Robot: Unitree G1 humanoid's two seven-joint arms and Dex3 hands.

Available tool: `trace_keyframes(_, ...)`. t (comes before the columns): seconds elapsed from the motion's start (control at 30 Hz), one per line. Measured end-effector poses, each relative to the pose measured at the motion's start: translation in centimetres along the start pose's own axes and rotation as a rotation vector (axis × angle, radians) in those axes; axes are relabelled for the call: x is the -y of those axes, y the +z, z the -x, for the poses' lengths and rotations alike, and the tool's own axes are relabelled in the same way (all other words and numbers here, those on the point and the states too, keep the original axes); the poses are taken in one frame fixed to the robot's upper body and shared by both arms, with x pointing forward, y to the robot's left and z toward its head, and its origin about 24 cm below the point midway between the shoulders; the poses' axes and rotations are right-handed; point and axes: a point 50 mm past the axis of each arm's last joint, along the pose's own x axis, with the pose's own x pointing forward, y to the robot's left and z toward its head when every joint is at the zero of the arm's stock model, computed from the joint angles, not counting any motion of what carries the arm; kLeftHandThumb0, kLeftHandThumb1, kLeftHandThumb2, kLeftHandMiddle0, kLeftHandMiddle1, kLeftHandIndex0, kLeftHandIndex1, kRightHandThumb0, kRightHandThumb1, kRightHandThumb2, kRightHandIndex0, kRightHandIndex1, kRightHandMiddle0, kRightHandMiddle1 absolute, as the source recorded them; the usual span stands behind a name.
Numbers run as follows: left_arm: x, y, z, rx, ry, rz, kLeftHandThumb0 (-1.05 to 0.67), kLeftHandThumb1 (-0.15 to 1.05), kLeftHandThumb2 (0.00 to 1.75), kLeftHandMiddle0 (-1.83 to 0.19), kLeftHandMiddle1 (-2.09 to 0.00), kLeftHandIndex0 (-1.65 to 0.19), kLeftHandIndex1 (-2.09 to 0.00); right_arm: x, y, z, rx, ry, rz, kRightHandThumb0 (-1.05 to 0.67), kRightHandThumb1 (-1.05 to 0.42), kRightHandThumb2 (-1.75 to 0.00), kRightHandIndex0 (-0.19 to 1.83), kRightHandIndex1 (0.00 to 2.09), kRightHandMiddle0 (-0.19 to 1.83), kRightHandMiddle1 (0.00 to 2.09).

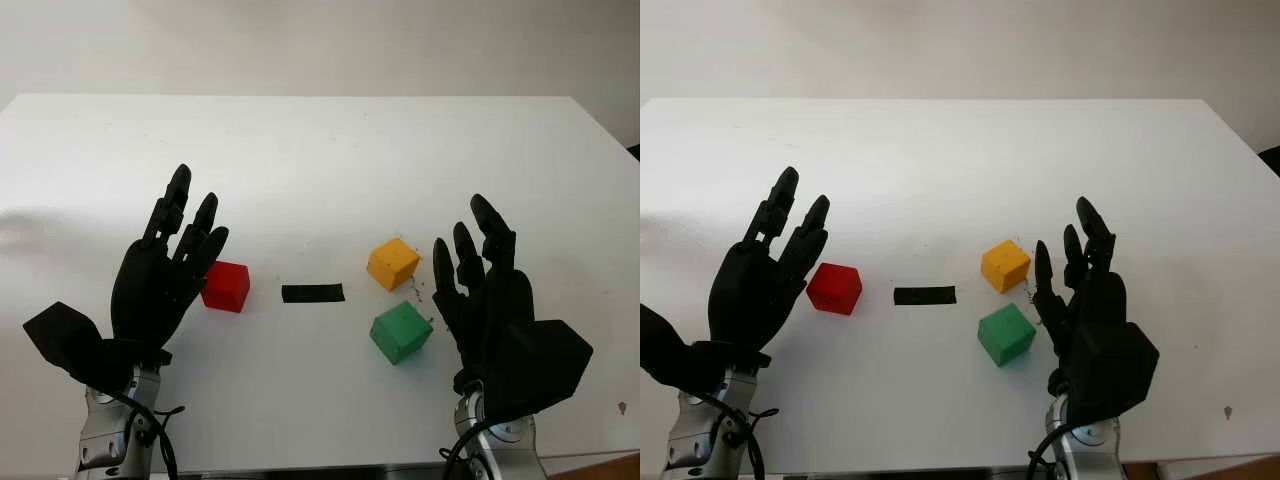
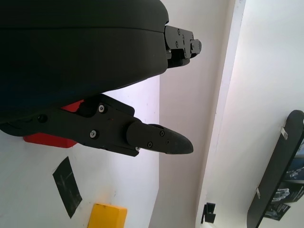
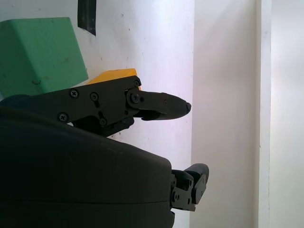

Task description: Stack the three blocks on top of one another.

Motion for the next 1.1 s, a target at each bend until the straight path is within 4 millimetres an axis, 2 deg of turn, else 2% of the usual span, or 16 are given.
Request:
trace_keyframes(0.4, 0.0, 0.0, 0.0, -0.003, -0.002, -0.002, -0.38, 1.05, 0.15, -0.1, -0.05, 0.0, -0.05, 0.0, -0.2, 0.1, -0.003, 0.007, 0.003, -0.31, -1.05, -0.43, 0.15, 0.11, -0.06, 0.53)
trace_keyframes(0.47, 0.0, 0.0, 0.0, -0.002, -0.004, -0.004, -0.39, 1.05, 0.15, -0.11, -0.05, 0.0, -0.05, -0.1, -0.2, 0.1, -0.007, 0.022, -0.016, -0.37, -1.05, -0.44, 0.09, 0.07, -0.1, 0.46)
trace_keyframes(0.57, 0.1, 0.0, -0.1, 0.0, -0.007, -0.006, -0.39, 1.05, 0.14, -0.11, -0.06, -0.01, -0.06, -0.2, -0.3, 0.1, -0.027, 0.065, -0.066, -0.47, -1.05, -0.49, -0.09, 0.02, -0.15, 0.17)
trace_keyframes(0.77, -0.3, 0.3, -0.1, 0.004, -0.026, -0.049, -0.45, 1.05, 0.16, -0.13, -0.06, -0.04, -0.07, -0.5, -0.4, 0.1, -0.052, 0.135, -0.103, -0.59, -1.05, -0.49, -0.19, 0.0, -0.19, 0.06)
trace_keyframes(0.83, -0.8, 1.0, -0.1, 0.028, -0.049, -0.175, -0.47, 1.05, 0.19, -0.13, -0.06, -0.11, -0.1, -0.5, -0.4, 0.1, -0.052, 0.135, -0.103, -0.59, -1.05, -0.48, -0.19, 0.01, -0.19, 0.06)
trace_keyframes(0.93, -1.8, 2.8, -0.3, 0.061, -0.113, -0.471, -0.53, 1.05, 0.21, -0.09, -0.04, -0.18, -0.1, -0.3, -0.2, 0.0, -0.047, 0.129, -0.106, -0.58, -1.05, -0.48, -0.19, 0.01, -0.19, 0.06)
trace_keyframes(1.0, -2.6, 4.2, -0.4, 0.044, -0.178, -0.711, -0.59, 1.05, 0.18, -0.03, -0.03, -0.21, -0.09, -0.2, 0.0, 0.0, -0.046, 0.126, -0.107, -0.57, -1.05, -0.49, -0.19, 0.01, -0.19, 0.06)
trace_keyframes(1.1, -3.5, 6.2, -0.7, 0.012, -0.257, -0.968, -0.62, 1.04, 0.1, 0.03, -0.04, -0.24, -0.07, -0.1, 0.1, 0.0, -0.046, 0.122, -0.111, -0.56, -1.05, -0.49, -0.19, 0.01, -0.18, 0.06)
